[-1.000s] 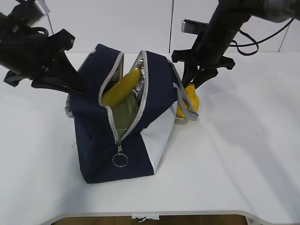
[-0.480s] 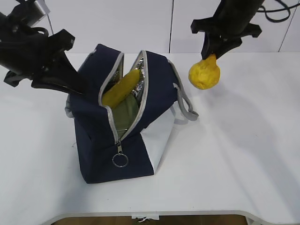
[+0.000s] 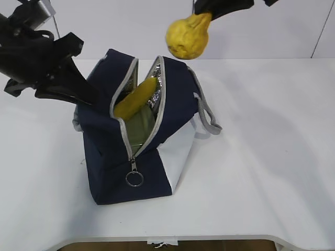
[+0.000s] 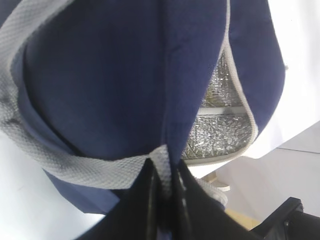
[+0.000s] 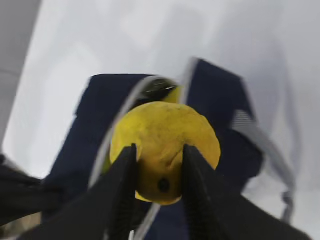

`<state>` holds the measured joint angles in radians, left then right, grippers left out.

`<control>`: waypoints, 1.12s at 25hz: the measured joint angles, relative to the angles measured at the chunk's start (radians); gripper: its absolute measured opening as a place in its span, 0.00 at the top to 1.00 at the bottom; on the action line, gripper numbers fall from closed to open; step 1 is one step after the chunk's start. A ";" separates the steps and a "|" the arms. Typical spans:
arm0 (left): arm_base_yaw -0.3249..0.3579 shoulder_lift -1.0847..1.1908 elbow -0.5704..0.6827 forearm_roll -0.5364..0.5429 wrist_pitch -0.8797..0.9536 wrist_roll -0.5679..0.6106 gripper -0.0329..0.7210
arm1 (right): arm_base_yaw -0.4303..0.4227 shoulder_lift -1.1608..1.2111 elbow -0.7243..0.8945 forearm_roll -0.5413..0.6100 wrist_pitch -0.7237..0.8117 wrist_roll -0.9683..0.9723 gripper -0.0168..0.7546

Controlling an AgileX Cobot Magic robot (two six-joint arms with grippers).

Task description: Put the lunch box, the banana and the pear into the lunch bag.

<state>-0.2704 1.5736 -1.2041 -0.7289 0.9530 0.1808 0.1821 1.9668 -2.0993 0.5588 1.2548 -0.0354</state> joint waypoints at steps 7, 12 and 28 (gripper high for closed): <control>0.000 0.000 0.000 -0.008 0.000 0.000 0.94 | 0.110 0.046 0.000 0.024 0.000 -0.028 0.68; 0.000 0.000 0.000 -0.008 0.000 0.000 0.94 | 0.167 0.115 0.000 0.018 0.000 -0.029 0.68; 0.000 0.000 0.000 -0.010 -0.002 0.000 0.94 | 0.184 0.174 0.000 -0.067 -0.003 0.006 0.39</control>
<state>-0.2704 1.5736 -1.2041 -0.7394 0.9512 0.1808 0.3661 2.1405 -2.0993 0.4918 1.2516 -0.0295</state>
